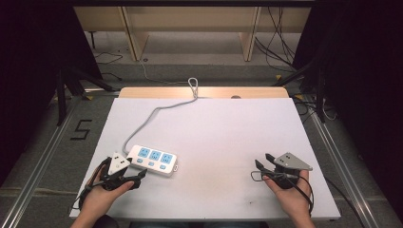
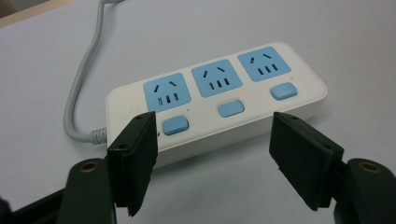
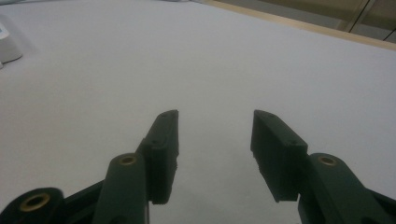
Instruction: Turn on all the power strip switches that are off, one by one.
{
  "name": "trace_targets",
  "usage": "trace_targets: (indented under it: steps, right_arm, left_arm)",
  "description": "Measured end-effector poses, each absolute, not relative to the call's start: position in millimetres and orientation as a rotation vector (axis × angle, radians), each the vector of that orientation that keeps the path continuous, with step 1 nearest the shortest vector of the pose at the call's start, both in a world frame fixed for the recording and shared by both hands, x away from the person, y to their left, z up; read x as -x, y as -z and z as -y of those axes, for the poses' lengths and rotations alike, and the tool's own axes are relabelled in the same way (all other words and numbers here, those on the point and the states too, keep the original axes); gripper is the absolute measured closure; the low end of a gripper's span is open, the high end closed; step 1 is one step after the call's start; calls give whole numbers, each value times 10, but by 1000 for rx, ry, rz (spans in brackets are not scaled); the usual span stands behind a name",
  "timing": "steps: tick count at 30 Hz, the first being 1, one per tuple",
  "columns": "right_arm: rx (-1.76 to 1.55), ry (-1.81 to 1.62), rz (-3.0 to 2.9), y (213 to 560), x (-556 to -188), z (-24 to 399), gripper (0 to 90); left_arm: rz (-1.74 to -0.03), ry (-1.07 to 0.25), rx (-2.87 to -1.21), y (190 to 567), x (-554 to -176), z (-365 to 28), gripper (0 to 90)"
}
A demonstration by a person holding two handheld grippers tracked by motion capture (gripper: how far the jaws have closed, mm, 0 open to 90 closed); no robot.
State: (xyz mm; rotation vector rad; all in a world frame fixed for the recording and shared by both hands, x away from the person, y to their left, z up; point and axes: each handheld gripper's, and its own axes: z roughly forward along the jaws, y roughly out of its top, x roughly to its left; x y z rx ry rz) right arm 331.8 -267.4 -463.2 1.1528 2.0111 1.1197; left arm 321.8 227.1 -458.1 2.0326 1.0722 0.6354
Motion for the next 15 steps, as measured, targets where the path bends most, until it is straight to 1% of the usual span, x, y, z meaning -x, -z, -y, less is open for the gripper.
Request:
trace_targets:
  steps: [1,2,3,4,5,6,7,8,9,10,11,12,13,15]
  right_arm:
    - [-1150,-1121,-2009,4628,-3317,2676,525]
    - [-1151,-1119,-2007,4625,-3314,2678,526]
    - [-1151,-1119,-2007,4625,-3314,2678,526]
    - [-1151,-1119,-2007,4625,-3313,2678,526]
    - [-1150,-1118,-2008,4627,-3315,2678,526]
    - [-1151,-1116,-2007,4626,-3315,2677,526]
    - [-1151,-1116,-2007,4626,-3315,2677,526]
    - [-1151,-1114,-2006,4625,-3314,2676,527]
    - [-1151,-1112,-2005,4623,-3313,2672,529]
    - [-1151,-1112,-2005,4623,-3313,2672,529]
    - [-1152,-1109,-2005,4621,-3311,2667,530]
    - [-1150,-1107,-2004,4622,-3310,2666,531]
    - [-1149,-1108,-2005,4623,-3311,2665,531]
    - [-1151,-1106,-2003,4621,-3308,2660,532]
  left_arm:
    - [-1074,-632,-2028,4577,-3218,-2276,334]
    - [-1077,-630,-2028,4575,-3219,-2280,373]
    - [-1082,-629,-2025,4573,-3223,-2285,373]
    - [-1092,-629,-2021,4571,-3226,-2290,396]
    - [-1096,-631,-2022,4566,-3228,-2296,425]
    - [-1103,-635,-2011,4566,-3230,-2298,481]
    - [-1115,-639,-2003,4558,-3229,-2306,481]
    - [-1124,-647,-2000,4547,-3231,-2317,544]
    - [-1130,-651,-1997,4535,-3234,-2327,690]
    - [-1133,-651,-1991,4529,-3238,-2335,690]
    - [-1151,-661,-2000,4515,-3246,-2351,817]
    - [-1151,-661,-2000,4515,-3246,-2351,863]
    - [-1155,-671,-2047,4496,-3254,-2355,892]
    - [-1157,-673,-2066,4490,-3258,-2347,894]
